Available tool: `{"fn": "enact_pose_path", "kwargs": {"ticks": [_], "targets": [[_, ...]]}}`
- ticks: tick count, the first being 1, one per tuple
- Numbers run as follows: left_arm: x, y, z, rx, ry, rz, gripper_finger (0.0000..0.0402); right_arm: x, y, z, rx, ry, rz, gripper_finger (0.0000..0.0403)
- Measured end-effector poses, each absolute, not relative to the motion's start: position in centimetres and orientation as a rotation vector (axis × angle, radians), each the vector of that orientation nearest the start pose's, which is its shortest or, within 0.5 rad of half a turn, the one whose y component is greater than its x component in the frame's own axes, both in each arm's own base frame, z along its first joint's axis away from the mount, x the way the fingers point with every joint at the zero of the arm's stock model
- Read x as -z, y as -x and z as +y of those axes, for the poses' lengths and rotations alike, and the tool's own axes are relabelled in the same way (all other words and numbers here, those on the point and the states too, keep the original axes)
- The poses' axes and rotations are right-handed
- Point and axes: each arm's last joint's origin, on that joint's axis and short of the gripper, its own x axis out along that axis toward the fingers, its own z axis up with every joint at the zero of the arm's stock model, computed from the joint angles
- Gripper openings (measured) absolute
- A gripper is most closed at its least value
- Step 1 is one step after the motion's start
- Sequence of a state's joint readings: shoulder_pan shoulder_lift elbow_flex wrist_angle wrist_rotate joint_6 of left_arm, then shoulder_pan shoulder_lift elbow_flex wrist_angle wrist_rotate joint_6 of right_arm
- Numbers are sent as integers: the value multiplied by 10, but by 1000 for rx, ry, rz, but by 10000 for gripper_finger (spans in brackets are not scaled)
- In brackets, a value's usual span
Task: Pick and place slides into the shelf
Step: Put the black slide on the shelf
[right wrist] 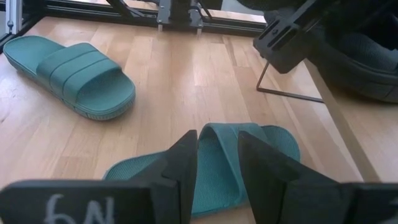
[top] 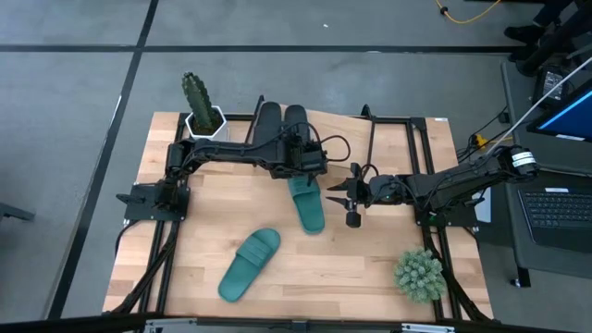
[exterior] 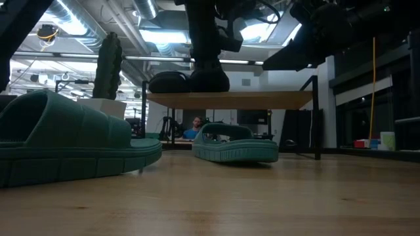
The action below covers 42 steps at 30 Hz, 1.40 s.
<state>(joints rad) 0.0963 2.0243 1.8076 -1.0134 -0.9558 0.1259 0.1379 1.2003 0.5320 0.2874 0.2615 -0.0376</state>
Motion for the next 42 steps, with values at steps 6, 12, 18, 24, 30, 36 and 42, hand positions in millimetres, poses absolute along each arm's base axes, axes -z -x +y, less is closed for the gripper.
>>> {"fn": "enact_pose_path", "kwargs": {"ticks": [6,12,18,24,30,36,42], "targets": [[-267,-412,63,-835,-650,1236,5,-209,-241,26,115,112,379,116],[-267,-412,63,-835,-651,1236,5,-209,-241,26,115,111,378,116],[-267,-412,63,-834,-653,1240,6,-209,-241,26,116,111,378,116],[-266,-411,63,-808,-642,1253,25,-209,-241,26,116,111,378,116],[-266,-411,63,-802,-639,1255,44,-209,-241,26,115,111,379,116],[-266,-411,62,-798,-636,1256,77,-209,-241,26,115,111,379,116],[-266,-411,60,-789,-636,1254,120,-209,-241,26,116,107,379,116]]}}
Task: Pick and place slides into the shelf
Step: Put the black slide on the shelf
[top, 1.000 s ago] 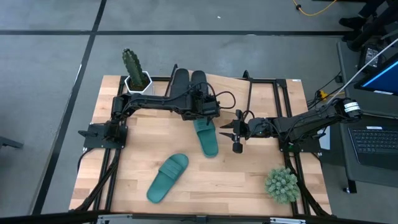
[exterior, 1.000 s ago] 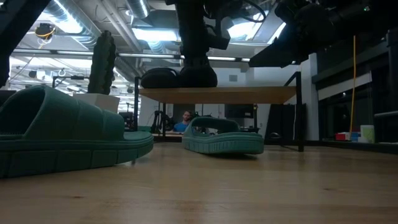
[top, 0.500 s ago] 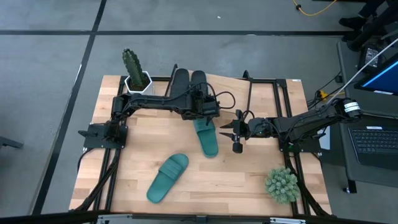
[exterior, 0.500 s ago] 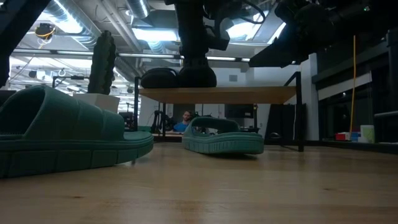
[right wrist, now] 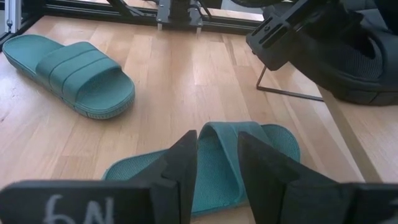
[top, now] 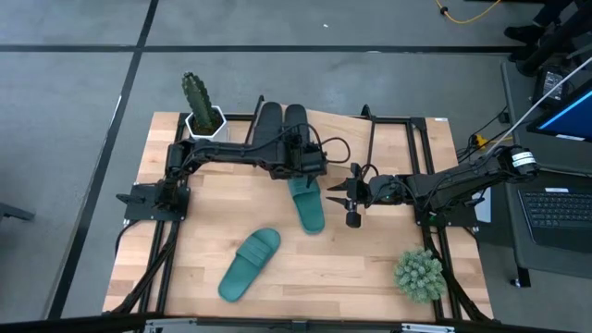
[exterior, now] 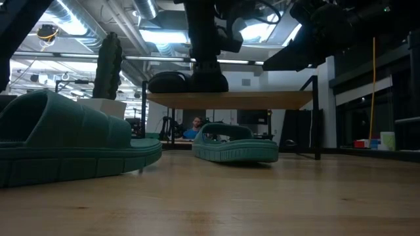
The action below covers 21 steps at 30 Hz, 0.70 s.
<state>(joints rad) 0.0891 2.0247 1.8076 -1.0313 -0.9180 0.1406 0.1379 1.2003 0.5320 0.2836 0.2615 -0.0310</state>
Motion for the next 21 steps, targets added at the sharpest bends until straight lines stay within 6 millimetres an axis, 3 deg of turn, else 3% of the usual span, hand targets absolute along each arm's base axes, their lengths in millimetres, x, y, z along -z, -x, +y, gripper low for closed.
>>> {"fn": "enact_pose_path", "kwargs": {"ticks": [8,21], "targets": [[-266,-412,50,-785,-665,1245,150,-209,-241,26,117,104,379,116],[-267,-413,35,-765,-751,1248,154,-209,-241,26,117,103,379,116]]}}
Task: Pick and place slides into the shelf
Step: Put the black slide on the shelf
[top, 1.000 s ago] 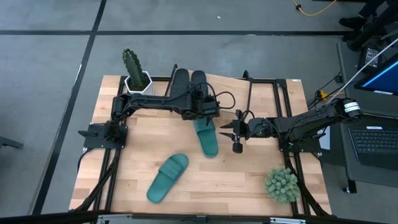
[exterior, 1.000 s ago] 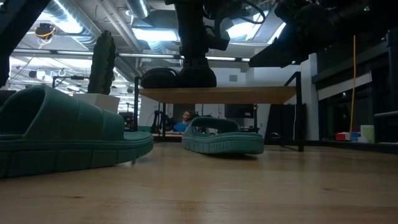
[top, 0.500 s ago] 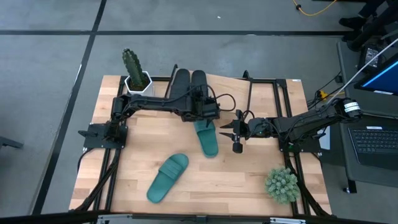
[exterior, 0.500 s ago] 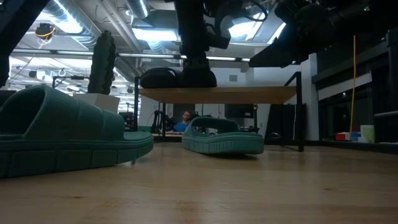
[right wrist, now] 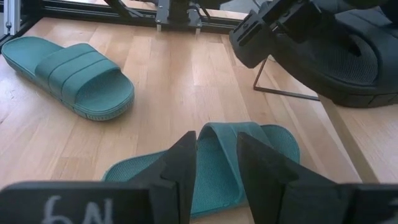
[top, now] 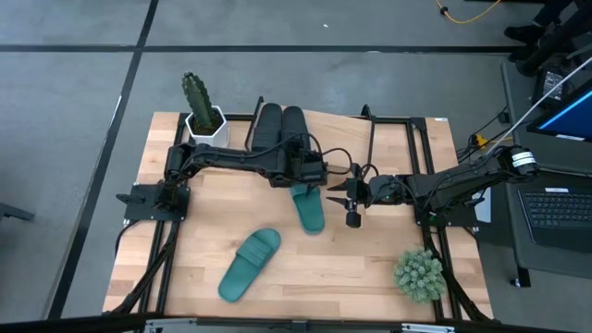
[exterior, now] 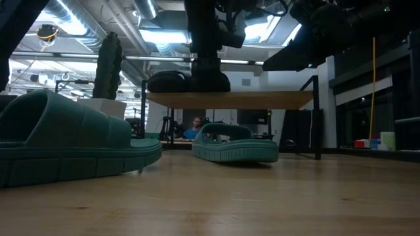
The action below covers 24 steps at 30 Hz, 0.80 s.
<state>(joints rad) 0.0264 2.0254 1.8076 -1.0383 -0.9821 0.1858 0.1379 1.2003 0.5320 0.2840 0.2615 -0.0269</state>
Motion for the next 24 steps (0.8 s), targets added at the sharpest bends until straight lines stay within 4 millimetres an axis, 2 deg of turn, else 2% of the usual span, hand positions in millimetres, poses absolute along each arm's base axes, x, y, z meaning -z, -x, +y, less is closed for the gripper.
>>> {"fn": "enact_pose_path", "kwargs": {"ticks": [17,24], "targets": [[-281,-411,22,-775,-800,1221,154,-209,-241,26,117,103,378,116],[-279,-403,21,-756,-829,1294,154,-209,-241,26,117,103,378,116]]}}
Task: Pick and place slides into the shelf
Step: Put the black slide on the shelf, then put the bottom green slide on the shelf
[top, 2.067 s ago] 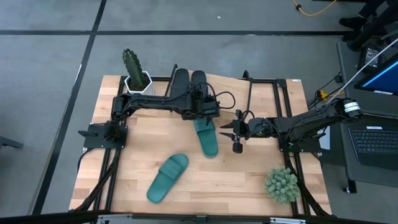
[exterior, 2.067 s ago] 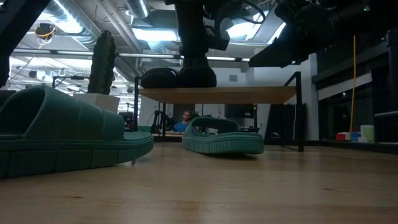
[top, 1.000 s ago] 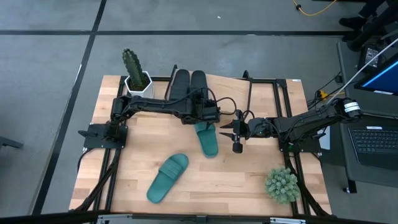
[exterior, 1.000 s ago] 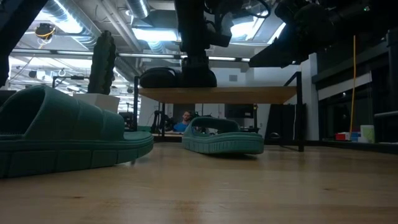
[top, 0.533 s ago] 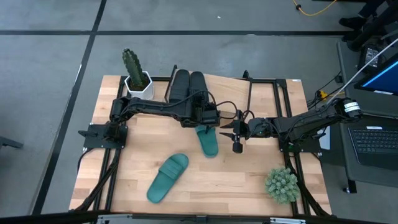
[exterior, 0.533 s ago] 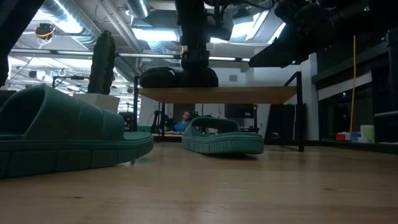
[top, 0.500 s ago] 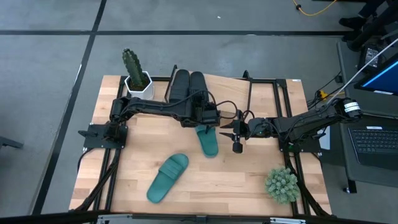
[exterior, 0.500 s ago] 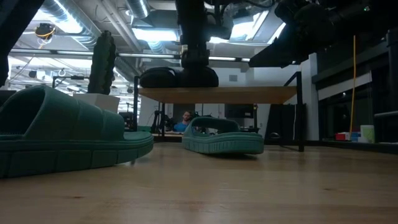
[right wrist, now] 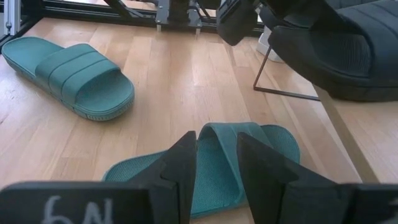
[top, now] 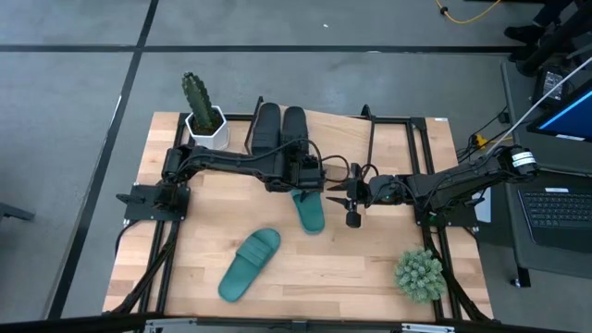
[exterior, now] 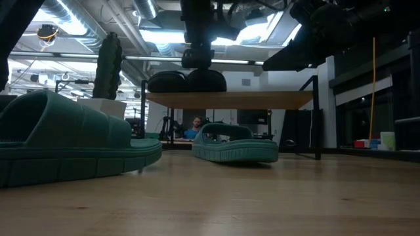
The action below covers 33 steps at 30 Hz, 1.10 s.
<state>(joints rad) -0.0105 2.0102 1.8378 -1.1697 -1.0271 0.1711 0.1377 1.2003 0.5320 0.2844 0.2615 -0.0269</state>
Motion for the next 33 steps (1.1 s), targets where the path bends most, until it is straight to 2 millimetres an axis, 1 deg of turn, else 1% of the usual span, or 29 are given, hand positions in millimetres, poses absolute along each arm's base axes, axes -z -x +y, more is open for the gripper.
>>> {"fn": "enact_pose_path", "kwargs": {"ticks": [4,11,15,20,26,29,31,33], "targets": [[-279,-402,19,-760,-831,1293,154,-209,-241,26,117,103,378,116],[-286,-399,7,-784,-885,1261,153,-209,-241,26,117,103,378,116],[-293,-395,1,-784,-896,1242,153,-209,-241,26,117,103,378,116],[-293,-395,-7,-771,-916,1233,153,-209,-241,26,117,102,377,116],[-294,-389,-17,-807,-996,1242,153,-209,-241,26,117,102,377,116],[-298,-382,-22,-837,-972,1223,153,-209,-241,26,117,103,377,116],[-306,-377,-25,-870,-916,1178,153,-209,-241,26,117,104,376,116],[-315,-367,-27,-890,-878,1152,153,-209,-241,26,116,107,376,116]]}}
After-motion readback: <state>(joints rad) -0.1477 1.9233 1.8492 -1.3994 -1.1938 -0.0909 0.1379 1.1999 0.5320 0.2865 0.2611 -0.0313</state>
